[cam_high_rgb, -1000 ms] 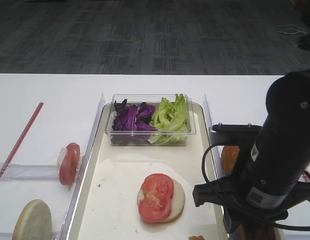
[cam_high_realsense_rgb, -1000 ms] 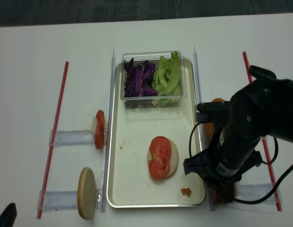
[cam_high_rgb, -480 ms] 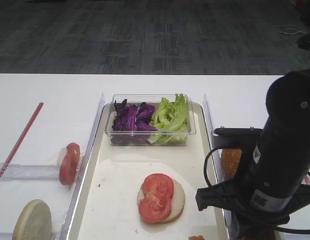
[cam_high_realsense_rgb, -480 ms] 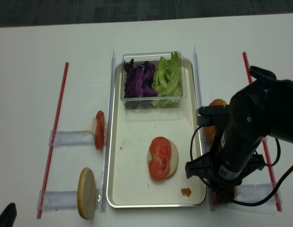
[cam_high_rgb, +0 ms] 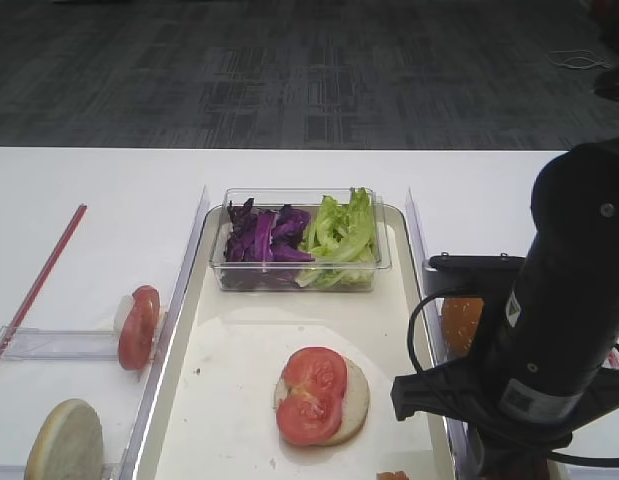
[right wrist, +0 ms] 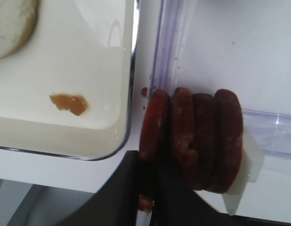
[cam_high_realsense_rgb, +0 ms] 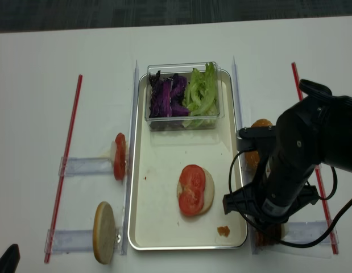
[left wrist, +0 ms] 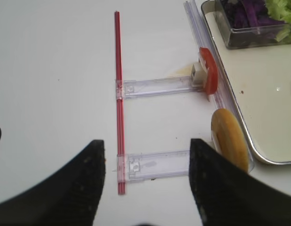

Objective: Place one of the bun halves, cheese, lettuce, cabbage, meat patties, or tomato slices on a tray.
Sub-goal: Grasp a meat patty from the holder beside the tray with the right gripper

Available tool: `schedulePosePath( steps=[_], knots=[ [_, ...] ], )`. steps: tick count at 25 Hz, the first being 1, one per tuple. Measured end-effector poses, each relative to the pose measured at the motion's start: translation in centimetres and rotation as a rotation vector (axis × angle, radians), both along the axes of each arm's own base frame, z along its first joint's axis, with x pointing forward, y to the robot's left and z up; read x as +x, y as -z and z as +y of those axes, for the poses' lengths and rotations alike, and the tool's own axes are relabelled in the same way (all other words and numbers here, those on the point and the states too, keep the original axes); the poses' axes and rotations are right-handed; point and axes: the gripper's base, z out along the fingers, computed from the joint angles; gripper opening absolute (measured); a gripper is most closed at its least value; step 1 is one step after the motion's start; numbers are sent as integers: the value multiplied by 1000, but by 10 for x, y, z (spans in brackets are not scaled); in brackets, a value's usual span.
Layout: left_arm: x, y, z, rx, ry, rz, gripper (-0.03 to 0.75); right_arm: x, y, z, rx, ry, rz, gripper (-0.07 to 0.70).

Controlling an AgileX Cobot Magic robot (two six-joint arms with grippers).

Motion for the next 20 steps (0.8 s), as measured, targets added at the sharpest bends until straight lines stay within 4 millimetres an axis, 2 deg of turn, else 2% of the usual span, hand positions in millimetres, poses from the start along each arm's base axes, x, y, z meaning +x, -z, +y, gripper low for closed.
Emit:
schedulePosePath(
  steps=[20],
  knots=[
    [0,0,2,-8,-29,0,410,0,0,0,0,2,0,78]
  ],
)
